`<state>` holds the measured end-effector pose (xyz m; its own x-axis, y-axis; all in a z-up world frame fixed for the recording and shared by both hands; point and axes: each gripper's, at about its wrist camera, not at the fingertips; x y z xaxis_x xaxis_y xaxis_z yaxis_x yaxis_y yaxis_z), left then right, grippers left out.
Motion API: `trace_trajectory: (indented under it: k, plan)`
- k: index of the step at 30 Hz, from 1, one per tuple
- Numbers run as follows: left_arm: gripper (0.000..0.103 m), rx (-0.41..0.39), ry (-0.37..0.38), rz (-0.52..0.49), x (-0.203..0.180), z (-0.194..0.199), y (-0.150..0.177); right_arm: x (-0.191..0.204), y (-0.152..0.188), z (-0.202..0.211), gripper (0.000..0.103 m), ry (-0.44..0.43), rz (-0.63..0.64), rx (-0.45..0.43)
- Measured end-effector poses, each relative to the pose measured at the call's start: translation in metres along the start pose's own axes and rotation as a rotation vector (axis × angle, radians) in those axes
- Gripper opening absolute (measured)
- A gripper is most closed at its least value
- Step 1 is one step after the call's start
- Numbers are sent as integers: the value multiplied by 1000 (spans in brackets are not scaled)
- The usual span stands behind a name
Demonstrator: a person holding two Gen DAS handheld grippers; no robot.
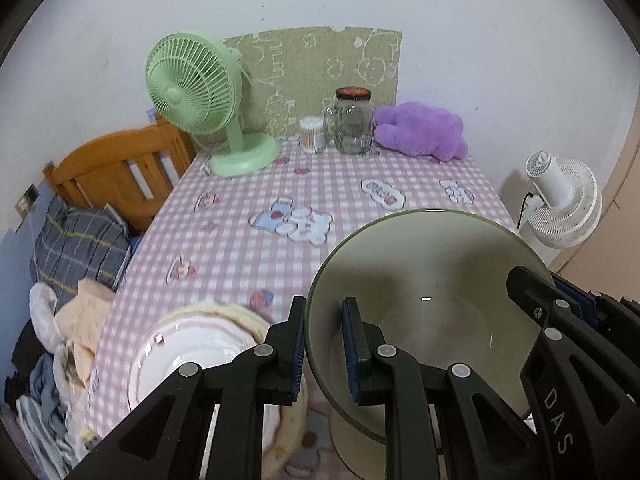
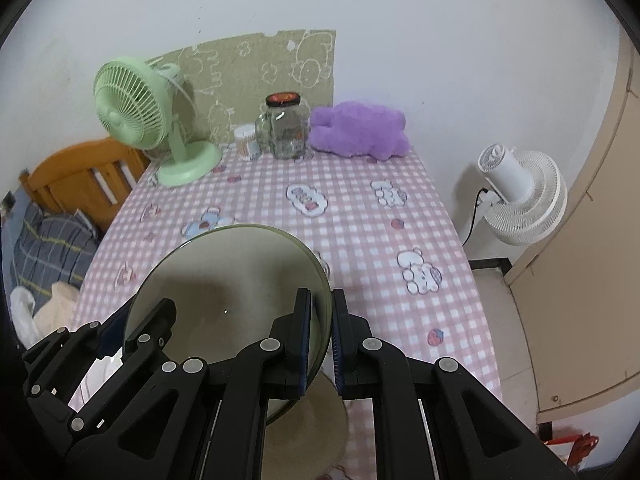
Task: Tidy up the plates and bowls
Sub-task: 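Carry the third bowl with the right gripper toward the bowls by the plates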
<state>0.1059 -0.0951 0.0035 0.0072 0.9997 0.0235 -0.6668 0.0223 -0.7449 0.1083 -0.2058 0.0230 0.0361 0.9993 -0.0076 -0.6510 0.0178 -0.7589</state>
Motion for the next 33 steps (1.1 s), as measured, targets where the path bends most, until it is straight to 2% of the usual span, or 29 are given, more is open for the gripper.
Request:
trace_trajectory:
  k: [6,16,29,33]
  plan:
    - [15,25,-33,26,-9,4,24,-14,26,2,13,-46,17,26]
    - [15,78,-59,43,-9,-2,53,-12,52,-7,13,-79,56,83]
    - [16,162,-26,20,-5,-25,69,-3,68,-27,13,-39,58,174]
    - [16,181,0,11,-7,-30,72,-3,70,-28,13,-17,61,173]
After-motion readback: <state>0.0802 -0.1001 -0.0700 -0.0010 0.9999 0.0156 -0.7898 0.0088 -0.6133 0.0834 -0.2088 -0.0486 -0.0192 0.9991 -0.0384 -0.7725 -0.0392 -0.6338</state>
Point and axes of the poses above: each gripper's, at about its wrist camera, not at the fingertips, and z roughly against the way its jaws point, x to its left, y to its underside, and after that the axes turned 9 degrees about -x, right-handed
